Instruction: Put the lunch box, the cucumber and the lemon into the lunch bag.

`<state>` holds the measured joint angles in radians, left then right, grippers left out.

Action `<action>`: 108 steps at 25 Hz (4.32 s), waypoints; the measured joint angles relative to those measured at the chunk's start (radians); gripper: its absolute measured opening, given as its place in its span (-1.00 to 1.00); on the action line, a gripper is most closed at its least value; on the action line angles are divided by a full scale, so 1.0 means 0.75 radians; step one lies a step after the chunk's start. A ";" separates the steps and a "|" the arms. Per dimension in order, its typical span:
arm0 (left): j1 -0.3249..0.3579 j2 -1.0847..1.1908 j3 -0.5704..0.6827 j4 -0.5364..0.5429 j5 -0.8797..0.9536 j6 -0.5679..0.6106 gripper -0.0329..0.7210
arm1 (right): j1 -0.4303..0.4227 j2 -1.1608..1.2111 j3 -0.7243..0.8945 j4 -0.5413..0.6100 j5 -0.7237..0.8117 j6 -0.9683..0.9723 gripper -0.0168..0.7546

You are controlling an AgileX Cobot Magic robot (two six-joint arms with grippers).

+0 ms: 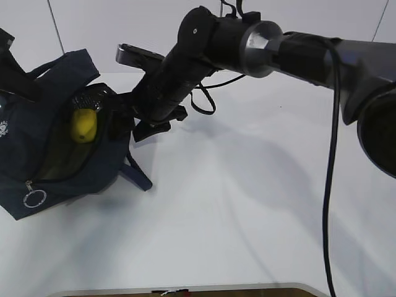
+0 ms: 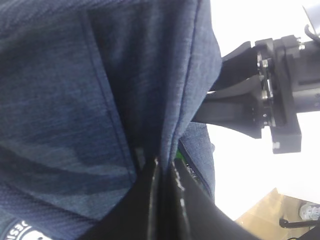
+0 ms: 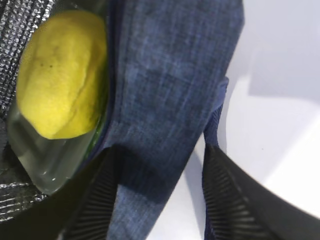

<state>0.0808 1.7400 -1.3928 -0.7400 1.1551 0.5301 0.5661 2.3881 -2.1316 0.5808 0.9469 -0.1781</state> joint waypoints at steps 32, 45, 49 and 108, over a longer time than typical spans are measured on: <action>0.000 0.000 0.000 -0.134 0.063 0.000 -0.94 | 0.000 0.006 -0.406 -0.152 0.397 -0.083 -0.92; -0.004 0.092 0.000 -0.318 0.060 0.000 -0.94 | 0.000 -0.055 -0.592 -0.337 0.442 0.101 -0.92; -0.004 0.110 0.000 -0.325 0.060 0.000 -0.94 | 0.000 -0.055 -0.592 -0.357 0.442 0.101 -0.92; -0.360 0.233 0.000 -0.667 -0.111 0.034 -0.59 | 0.000 -0.333 -0.127 -0.847 0.414 0.091 0.18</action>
<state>-0.1893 1.9148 -1.3928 -1.2400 1.0718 0.5558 0.5661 2.1385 -2.2266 -0.0547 1.2575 -0.1100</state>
